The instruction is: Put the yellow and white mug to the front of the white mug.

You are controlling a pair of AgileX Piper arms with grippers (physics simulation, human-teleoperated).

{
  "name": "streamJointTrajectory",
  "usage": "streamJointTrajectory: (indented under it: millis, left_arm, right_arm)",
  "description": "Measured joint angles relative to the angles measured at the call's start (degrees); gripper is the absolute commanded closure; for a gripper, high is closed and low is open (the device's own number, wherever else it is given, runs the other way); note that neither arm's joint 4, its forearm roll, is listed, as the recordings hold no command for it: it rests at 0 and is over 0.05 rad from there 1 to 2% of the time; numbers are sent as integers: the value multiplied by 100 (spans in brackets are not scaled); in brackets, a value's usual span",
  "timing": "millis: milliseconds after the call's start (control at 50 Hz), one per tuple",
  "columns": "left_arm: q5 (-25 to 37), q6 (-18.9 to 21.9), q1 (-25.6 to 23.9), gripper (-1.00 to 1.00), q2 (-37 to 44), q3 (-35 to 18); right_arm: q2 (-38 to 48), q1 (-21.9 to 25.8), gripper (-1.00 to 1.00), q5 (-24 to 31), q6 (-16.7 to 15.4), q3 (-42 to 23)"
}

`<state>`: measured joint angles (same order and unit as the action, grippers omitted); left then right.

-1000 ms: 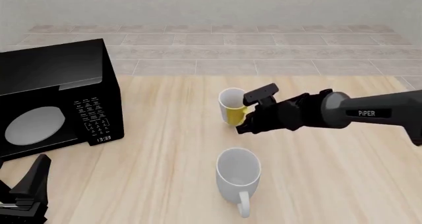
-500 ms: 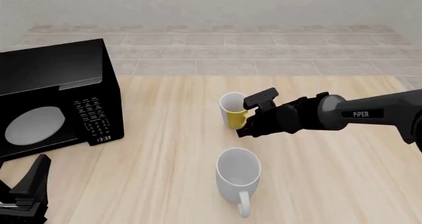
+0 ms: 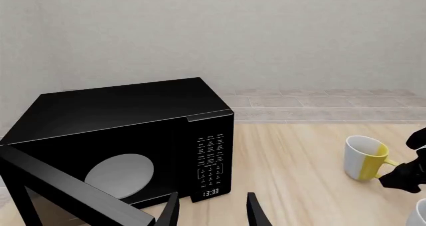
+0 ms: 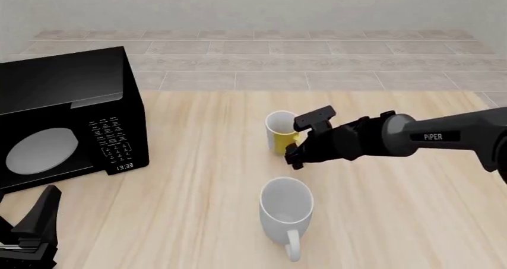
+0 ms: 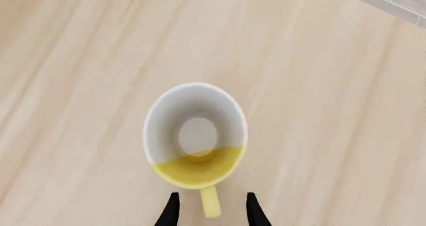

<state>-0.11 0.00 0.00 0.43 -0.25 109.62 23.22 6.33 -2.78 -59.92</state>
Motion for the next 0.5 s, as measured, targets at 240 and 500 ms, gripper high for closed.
streamJointTrajectory:
  millis: [240, 500]
  left_arm:
    - [0, 0, 0, -100, 0, 0]
    - [0, 0, 0, -100, 0, 0]
  right_arm:
    - [-71, -33, -100, 70, -5, -16]
    - [-358, -27, -100, 196, -62, 8]
